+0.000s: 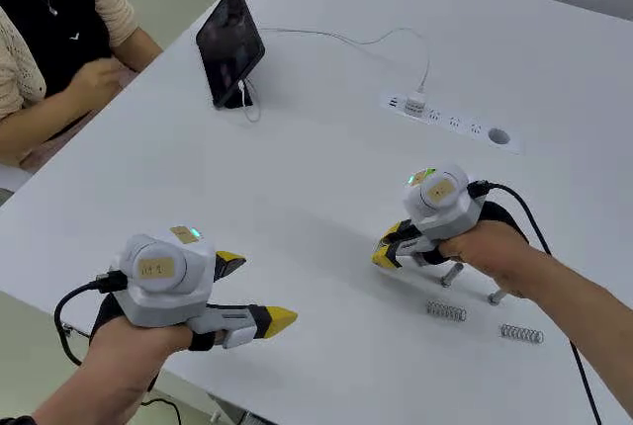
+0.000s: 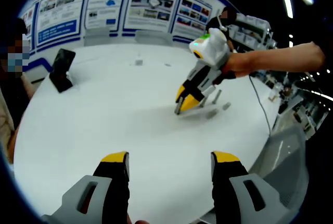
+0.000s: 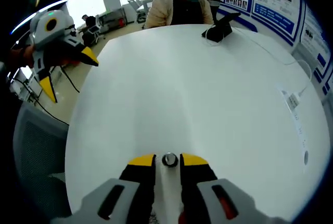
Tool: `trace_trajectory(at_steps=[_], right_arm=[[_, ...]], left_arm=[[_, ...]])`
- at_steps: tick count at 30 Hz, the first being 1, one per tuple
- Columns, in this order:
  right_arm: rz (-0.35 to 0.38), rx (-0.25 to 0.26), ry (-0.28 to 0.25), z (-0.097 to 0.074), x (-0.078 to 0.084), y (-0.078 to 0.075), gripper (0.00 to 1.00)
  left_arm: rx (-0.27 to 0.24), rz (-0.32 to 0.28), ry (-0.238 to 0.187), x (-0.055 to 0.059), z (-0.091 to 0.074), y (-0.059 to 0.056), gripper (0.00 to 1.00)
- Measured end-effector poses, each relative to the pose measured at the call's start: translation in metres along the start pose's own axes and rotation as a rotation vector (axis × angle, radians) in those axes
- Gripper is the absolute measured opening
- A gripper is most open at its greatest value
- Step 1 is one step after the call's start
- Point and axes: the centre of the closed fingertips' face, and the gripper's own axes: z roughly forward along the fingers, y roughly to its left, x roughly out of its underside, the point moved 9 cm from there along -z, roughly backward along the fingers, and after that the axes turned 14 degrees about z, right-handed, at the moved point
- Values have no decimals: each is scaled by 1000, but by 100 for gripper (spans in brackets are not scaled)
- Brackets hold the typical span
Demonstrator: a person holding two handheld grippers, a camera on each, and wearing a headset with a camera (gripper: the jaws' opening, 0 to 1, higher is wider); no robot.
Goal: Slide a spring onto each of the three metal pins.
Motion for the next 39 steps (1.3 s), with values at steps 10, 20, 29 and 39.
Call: trace_trajectory(at_steps=[10,20,29,39], right_arm=[[70,26,-56,-20,4,-2,39],[134,38,-122,-31,11,3,47],[192,51,-202,-48,12,6,51],[237,69,-271,-65,27,10,55]], left_arm=[[8,12,-9,-5,0,-3,65],[18,30,-19,-11,-1,-7,66],[19,39,-25,-15,-3,-6,66],[24,43,-34,-19,-2,-9,66]])
